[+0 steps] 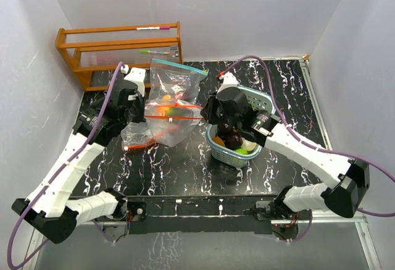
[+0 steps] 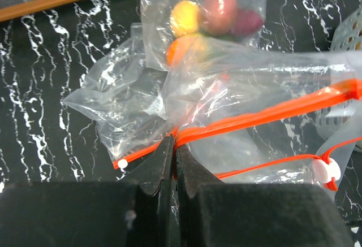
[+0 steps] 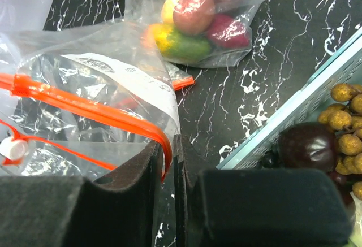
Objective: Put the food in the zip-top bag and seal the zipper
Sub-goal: Open the zipper of the food storage bag.
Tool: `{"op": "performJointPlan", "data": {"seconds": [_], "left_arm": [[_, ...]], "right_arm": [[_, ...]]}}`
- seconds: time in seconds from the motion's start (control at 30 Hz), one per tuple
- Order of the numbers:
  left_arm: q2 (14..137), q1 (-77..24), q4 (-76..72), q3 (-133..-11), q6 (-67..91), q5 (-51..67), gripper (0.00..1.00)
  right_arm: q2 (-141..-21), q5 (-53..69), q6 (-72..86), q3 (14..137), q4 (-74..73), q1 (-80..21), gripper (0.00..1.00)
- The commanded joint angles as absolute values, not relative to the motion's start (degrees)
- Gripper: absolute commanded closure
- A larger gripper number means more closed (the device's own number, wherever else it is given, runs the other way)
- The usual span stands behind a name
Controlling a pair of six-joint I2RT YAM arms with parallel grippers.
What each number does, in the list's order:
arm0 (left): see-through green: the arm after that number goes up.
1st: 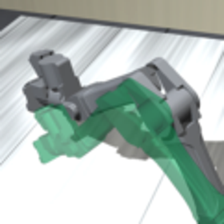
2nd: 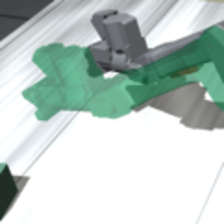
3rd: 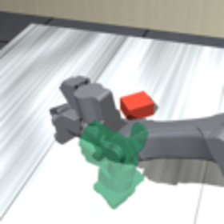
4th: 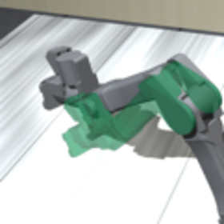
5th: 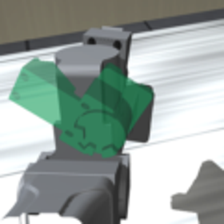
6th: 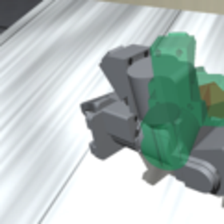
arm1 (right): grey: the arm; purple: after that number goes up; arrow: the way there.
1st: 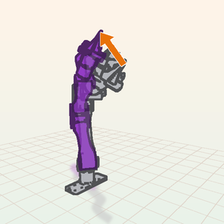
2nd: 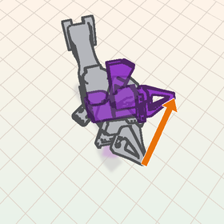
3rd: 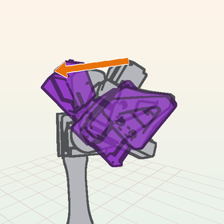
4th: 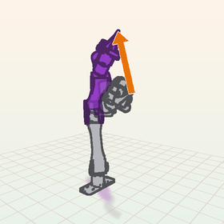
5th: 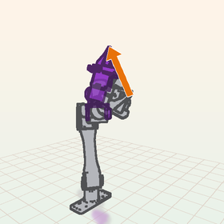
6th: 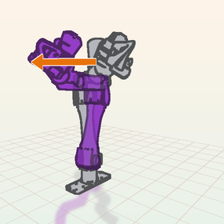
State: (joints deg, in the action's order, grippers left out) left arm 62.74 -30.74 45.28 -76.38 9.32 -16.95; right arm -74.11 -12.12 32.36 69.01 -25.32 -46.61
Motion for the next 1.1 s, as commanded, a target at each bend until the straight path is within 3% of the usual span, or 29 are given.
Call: {"op": "performJointPlan", "data": {"seconds": [0.0, 0.17, 0.27, 0.5, 0.67, 0.87, 1.07], "left_arm": [[61.7, -30.4, 50.4, -80.3, 8.7, -30.8, 1.0], [61.2, -30.4, 48.1, -80.7, 9.1, -25.6, 1.0], [61.1, -30.4, 46.3, -79.0, 9.6, -22.7, 1.0], [61.7, -30.5, 42.7, -74.1, 11.4, -17.0, 1.0], [62.4, -30.4, 41.0, -72.3, 11.8, -15.5, 1.0], [62.2, -30.5, 40.3, -72.6, 11.8, -13.6, 1.0], [61.7, -30.4, 39.7, -72.2, 11.9, -12.1, 1.0]], "right_arm": [[-72.4, -18.5, 30.8, 67.9, -28.6, -46.3, 0.85], [-71.7, -10.7, 28.1, 67.4, -24.1, -46.3, 0.81], [-70.0, -2.5, 25.8, 66.9, -18.7, -46.3, 0.53], [-66.9, 0.0, 24.3, 69.3, -19.0, -46.3, 0.29], [-61.7, -4.9, 24.9, 68.1, -19.5, -46.3, 0.04], [-64.2, -20.5, 25.9, 72.4, -33.9, -43.5, 0.01], [-70.1, -24.8, 23.2, 73.6, -38.8, -36.3, 0.01]]}}
